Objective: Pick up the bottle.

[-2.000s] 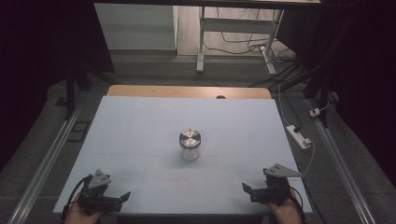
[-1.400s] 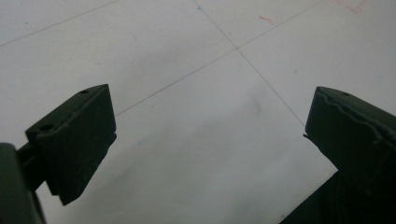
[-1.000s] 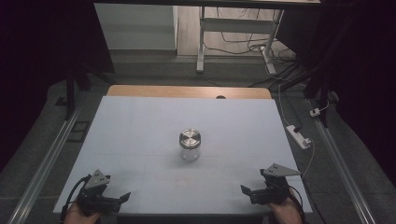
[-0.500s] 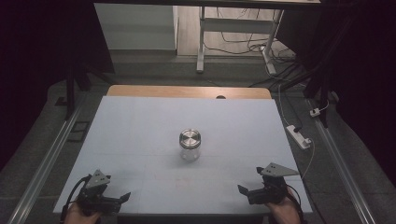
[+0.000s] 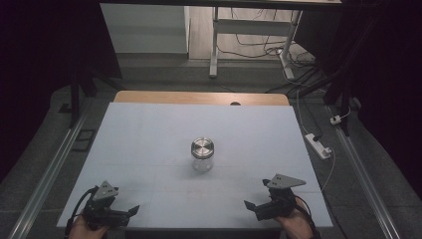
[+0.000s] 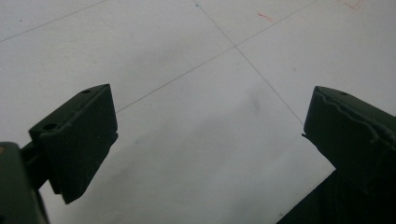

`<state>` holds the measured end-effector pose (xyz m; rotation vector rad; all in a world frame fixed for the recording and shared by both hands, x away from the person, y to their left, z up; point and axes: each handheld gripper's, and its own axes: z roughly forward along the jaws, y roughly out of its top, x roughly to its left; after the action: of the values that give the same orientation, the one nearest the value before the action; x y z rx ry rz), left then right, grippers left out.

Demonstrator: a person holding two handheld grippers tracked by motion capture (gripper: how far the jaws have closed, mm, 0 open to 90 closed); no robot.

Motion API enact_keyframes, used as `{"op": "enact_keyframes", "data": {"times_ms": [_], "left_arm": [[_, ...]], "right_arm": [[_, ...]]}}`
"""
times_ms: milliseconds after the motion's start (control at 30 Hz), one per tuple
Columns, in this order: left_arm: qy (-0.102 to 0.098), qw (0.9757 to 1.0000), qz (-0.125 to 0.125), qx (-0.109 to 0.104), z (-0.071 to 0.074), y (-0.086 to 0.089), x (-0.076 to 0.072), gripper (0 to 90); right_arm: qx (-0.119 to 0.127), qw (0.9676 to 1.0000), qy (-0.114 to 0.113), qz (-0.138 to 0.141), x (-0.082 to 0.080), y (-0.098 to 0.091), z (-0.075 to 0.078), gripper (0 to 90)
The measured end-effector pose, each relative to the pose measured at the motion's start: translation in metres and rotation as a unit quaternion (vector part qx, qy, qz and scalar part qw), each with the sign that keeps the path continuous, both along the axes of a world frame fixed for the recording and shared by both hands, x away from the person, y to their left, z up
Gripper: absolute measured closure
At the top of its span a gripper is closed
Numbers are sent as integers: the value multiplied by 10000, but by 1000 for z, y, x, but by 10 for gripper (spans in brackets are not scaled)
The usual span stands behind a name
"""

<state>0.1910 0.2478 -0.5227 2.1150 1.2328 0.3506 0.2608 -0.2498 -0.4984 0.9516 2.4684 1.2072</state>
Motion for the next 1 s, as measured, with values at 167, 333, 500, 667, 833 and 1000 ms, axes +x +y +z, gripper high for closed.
{"op": "enact_keyframes", "data": {"times_ms": [167,333,500,667,833,1000], "left_arm": [[48,10000,-9,54,-1,-1,1,43],[81,9999,-23,134,-1,-3,2,47],[78,10000,-9,51,-1,-1,2,45],[94,9999,-29,-38,-1,0,2,39],[89,9999,-27,-121,0,2,2,36],[94,9999,-23,-139,0,2,3,37]], "right_arm": [[-25,10000,31,64,1,2,-3,0],[34,10000,-2,55,2,3,-2,0],[199,9997,-140,-10,3,3,2,0],[206,9995,-224,-6,7,7,5,0],[221,9992,-319,44,10,12,7,0],[206,9992,-336,84,14,18,7,0]]}}
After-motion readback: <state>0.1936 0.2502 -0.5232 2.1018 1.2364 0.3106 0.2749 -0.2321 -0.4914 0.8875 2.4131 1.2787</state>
